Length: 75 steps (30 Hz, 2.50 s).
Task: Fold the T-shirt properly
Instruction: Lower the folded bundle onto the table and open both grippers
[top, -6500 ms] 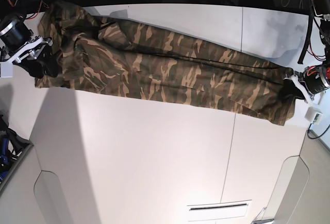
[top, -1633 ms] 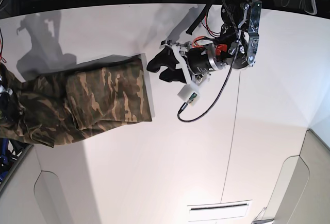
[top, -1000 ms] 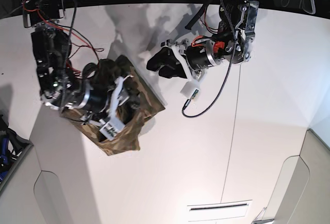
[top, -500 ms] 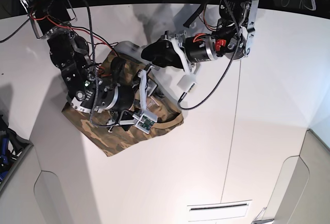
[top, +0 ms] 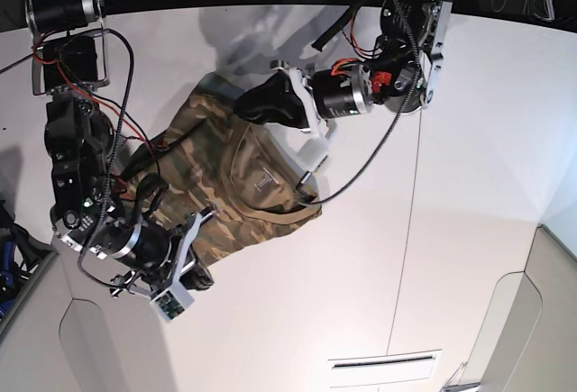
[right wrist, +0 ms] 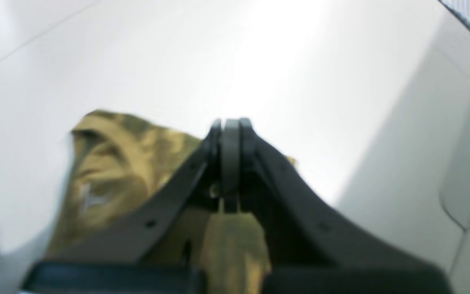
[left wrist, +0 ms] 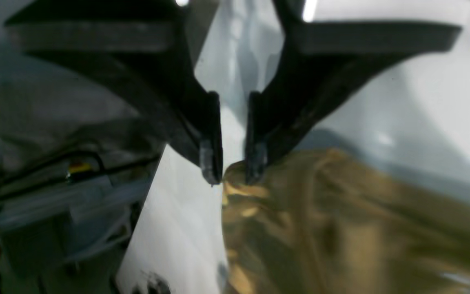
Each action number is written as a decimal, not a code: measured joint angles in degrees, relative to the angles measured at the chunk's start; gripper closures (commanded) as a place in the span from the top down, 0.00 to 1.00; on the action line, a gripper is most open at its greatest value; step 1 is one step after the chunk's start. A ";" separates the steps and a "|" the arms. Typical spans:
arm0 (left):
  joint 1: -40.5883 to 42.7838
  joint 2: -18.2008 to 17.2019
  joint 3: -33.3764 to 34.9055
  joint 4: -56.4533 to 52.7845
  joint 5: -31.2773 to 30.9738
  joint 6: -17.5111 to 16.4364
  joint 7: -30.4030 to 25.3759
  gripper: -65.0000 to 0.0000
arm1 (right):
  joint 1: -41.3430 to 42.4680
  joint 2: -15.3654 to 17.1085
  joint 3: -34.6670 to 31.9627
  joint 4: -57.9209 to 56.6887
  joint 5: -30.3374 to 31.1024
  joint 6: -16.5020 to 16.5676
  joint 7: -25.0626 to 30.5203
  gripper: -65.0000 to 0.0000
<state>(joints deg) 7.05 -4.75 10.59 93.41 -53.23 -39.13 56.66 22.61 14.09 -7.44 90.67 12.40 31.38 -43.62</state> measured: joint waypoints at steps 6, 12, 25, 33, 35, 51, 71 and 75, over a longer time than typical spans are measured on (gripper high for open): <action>-3.10 3.74 9.14 -1.03 15.32 0.50 -8.57 0.16 | 4.46 0.02 6.10 -15.65 1.53 -0.31 6.75 0.00; -6.64 7.76 10.29 -7.23 16.31 1.36 -8.85 0.16 | 7.80 -0.70 6.36 -31.61 1.95 1.16 10.47 0.00; -9.77 8.13 7.91 -17.09 20.90 1.40 -9.49 0.16 | 2.95 2.16 6.32 -39.04 4.68 2.27 14.32 0.00; -10.56 5.84 -3.72 -17.07 21.77 1.62 -9.62 0.16 | -7.50 5.31 6.47 -25.31 14.16 1.73 7.98 0.00; -10.95 4.90 -4.74 -17.03 21.79 2.08 -9.64 0.16 | -11.02 5.44 6.54 -20.76 15.65 1.57 6.40 0.00; -14.86 -0.44 -5.20 -17.03 22.62 4.42 -8.83 0.16 | -30.99 -4.68 6.54 -2.05 20.02 2.38 2.19 0.00; -1.14 -18.56 -6.84 5.84 15.56 8.66 -0.37 0.16 | -35.98 2.45 7.17 15.13 17.44 2.47 -5.14 0.00; 7.43 -21.14 -14.43 10.45 15.63 8.70 -0.22 0.16 | -40.06 6.58 7.13 18.21 19.98 2.60 -5.20 0.00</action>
<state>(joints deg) 14.48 -25.89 -3.84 103.85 -37.60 -30.44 56.45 -17.45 20.67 -0.32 108.88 32.38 33.98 -48.82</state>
